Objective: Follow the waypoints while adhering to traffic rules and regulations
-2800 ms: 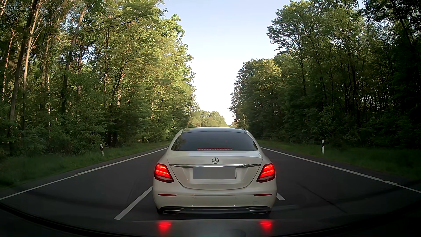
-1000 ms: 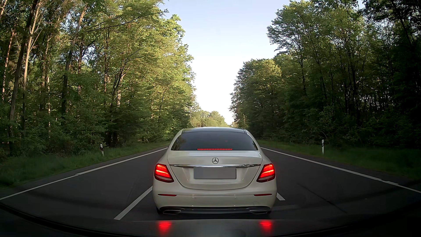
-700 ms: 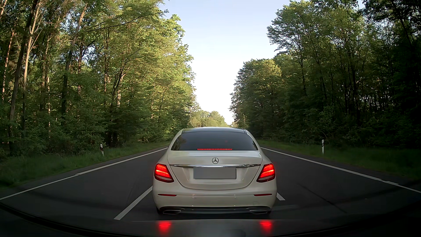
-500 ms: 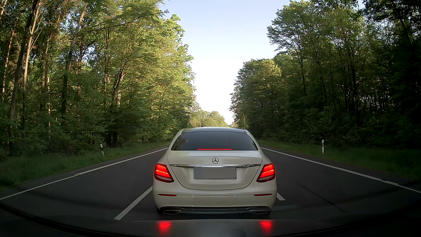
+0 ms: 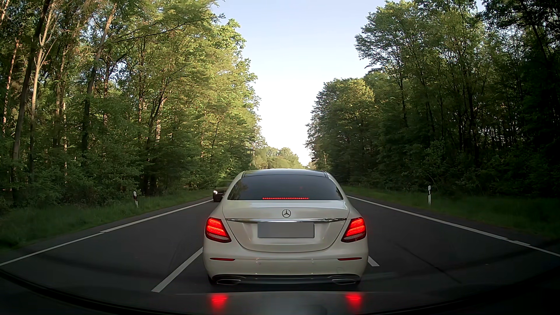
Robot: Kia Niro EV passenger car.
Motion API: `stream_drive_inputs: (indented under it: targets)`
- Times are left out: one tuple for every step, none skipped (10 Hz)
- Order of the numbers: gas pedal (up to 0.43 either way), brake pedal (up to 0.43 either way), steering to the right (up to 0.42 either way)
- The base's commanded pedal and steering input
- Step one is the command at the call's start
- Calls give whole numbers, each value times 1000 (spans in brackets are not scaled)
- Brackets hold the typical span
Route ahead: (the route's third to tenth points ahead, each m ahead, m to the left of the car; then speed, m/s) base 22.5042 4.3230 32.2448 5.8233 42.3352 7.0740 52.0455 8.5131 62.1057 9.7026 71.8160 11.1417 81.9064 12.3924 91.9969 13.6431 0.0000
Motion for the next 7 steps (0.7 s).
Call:
stream_drive_inputs:
  targets:
    - [0,396,-2]
    - [0,396,-2]
    - [0,396,-2]
    - [0,396,-2]
    - [0,396,-2]
    - [0,396,-2]
    - [0,396,-2]
